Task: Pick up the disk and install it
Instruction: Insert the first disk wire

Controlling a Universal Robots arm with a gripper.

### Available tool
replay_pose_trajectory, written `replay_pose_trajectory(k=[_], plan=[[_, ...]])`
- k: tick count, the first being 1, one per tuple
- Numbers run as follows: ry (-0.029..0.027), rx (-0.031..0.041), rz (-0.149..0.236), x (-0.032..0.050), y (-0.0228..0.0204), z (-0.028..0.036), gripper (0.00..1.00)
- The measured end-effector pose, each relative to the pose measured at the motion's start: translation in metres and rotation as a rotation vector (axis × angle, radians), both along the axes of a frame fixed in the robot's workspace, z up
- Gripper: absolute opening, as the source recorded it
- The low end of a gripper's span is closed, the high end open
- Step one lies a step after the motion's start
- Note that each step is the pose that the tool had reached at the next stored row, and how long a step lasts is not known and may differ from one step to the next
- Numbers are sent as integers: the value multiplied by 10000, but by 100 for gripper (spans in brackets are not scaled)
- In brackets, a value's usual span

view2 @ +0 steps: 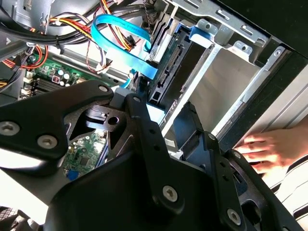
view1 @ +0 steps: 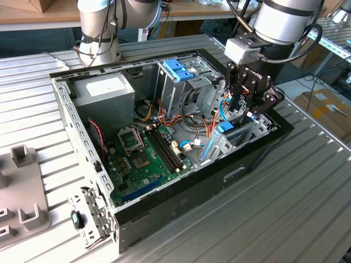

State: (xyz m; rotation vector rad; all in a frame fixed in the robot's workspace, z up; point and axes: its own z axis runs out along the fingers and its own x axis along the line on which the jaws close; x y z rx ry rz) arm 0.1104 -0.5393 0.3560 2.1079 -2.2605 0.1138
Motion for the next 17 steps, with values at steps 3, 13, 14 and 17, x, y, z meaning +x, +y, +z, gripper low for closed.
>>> replay_pose_trajectory(k=[3,13,14,17], plan=[[0,4,0,0,0,16,49],[0,1,0,0,0,28,49],[0,1,0,0,0,28,49],[0,-3,0,9,0,30,49]])
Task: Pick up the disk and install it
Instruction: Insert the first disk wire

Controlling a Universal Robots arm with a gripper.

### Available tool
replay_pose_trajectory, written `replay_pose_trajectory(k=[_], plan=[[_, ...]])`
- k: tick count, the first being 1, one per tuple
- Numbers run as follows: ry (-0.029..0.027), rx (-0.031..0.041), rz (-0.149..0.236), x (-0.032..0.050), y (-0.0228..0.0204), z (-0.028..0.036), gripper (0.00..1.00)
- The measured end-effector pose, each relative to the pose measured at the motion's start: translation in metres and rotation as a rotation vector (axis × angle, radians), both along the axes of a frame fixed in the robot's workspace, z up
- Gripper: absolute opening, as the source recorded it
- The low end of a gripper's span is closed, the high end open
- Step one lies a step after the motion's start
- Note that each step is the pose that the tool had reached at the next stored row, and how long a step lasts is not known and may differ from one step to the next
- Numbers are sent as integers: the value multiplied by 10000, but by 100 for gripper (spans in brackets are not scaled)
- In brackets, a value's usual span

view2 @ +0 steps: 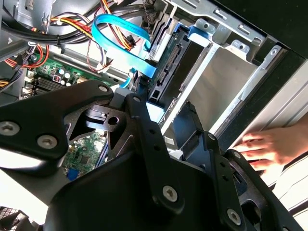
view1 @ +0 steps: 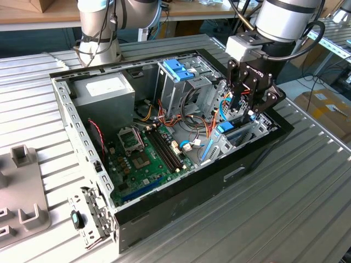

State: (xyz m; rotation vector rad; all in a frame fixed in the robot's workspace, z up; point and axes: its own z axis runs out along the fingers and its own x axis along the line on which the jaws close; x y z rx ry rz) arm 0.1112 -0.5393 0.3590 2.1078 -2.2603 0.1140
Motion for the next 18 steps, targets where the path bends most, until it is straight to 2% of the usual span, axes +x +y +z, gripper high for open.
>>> replay_pose_trajectory(k=[5,9,13,18], plan=[[0,1,-1,24,-1,13,49],[0,3,0,24,0,88,49],[0,2,-1,24,0,134,49],[0,3,-1,24,0,150,49]])
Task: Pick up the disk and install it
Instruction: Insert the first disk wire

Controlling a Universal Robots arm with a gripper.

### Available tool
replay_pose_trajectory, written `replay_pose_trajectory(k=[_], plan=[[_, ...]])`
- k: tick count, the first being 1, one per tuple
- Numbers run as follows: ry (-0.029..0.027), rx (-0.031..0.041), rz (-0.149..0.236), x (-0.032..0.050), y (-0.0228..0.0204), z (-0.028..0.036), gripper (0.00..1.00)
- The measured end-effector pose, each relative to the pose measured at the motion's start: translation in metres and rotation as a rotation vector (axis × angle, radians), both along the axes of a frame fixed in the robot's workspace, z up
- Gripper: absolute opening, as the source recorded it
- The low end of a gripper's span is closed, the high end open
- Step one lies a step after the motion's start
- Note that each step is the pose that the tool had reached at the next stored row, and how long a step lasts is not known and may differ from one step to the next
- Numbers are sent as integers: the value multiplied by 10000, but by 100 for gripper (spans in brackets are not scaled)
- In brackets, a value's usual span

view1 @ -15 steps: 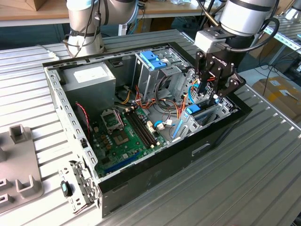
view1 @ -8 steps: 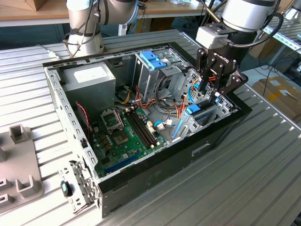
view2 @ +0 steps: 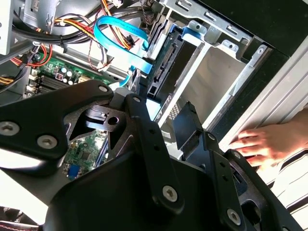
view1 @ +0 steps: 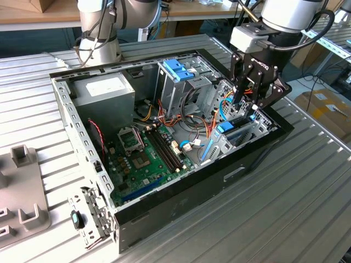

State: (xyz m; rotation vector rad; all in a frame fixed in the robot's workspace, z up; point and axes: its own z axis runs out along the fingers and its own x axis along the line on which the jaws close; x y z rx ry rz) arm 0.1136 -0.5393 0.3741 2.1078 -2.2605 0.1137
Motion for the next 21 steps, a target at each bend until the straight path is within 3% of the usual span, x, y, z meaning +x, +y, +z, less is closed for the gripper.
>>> replay_pose_trajectory(k=[21], plan=[[1,0,0,12,0,25,49]])
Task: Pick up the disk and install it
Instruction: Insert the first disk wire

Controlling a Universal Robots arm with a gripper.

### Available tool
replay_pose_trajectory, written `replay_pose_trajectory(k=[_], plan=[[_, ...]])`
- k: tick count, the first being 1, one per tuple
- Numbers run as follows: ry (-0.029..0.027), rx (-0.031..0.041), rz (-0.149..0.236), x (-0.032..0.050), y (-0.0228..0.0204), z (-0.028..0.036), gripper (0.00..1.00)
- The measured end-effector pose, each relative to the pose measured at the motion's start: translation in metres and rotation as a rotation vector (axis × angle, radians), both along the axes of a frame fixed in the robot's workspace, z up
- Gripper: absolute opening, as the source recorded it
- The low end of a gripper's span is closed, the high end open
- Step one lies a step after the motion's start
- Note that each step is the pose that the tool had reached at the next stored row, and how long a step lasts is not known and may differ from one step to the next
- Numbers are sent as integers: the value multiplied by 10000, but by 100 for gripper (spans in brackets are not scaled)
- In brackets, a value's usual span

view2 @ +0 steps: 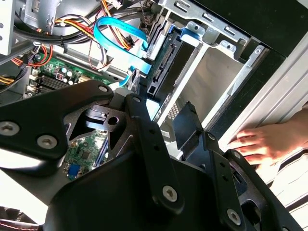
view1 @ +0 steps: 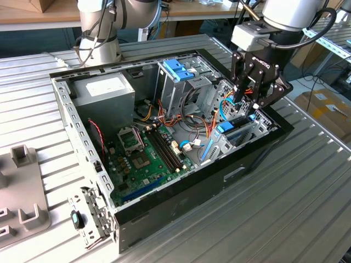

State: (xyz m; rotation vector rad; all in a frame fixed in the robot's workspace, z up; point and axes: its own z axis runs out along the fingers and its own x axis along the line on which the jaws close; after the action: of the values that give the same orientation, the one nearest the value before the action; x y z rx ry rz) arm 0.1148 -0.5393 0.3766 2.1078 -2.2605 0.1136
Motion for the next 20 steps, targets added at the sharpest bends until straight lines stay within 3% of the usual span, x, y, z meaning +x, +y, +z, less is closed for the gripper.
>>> replay_pose_trajectory(k=[10,20], plan=[[-1,1,0,38,5,19,49],[0,-2,-1,101,87,-55,49]])
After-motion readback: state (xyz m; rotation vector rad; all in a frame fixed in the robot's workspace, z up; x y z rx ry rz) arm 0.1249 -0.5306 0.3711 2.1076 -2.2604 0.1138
